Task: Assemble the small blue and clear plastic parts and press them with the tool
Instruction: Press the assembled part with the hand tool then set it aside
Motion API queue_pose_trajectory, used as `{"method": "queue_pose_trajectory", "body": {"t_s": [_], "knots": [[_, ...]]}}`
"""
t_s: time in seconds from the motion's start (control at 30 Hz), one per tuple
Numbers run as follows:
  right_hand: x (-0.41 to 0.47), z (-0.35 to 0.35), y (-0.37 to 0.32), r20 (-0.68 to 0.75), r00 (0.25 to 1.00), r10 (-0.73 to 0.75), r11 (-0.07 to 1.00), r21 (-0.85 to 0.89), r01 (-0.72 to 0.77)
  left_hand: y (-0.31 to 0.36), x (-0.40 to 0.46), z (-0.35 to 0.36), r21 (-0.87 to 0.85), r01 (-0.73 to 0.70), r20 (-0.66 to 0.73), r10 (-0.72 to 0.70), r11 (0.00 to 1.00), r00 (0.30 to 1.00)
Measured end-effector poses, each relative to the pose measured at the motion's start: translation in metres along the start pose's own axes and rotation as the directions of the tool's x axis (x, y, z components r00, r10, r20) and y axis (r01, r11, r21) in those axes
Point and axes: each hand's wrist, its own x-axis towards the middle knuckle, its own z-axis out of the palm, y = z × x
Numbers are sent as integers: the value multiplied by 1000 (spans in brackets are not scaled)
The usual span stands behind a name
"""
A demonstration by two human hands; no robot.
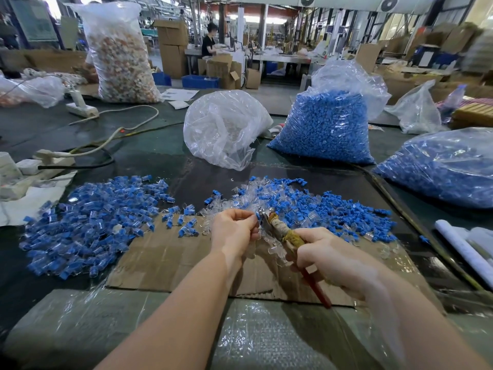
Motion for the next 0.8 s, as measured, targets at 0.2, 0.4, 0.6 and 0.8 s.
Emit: {"method": "queue_pose_trajectory", "body": {"t_s": [0.2,0.4,0.6,0.8], "knots": [[-3,0,-2,16,1000,13,999,-50,-12,7,-6,3,-3,15,8,-15,1000,1000],[-6,2,-6,-38,999,-31,983,-185,23,7,-10,7,-39,40,19,-40,998,999],[-3,6,0,-73,996,-56,968,-249,36,5,-12,10,-20,25,20,-25,999,999],[0,1,10,-159,985,-64,998,-6,64,9,-16,-4,37,-37,2,37,999,999]]}}
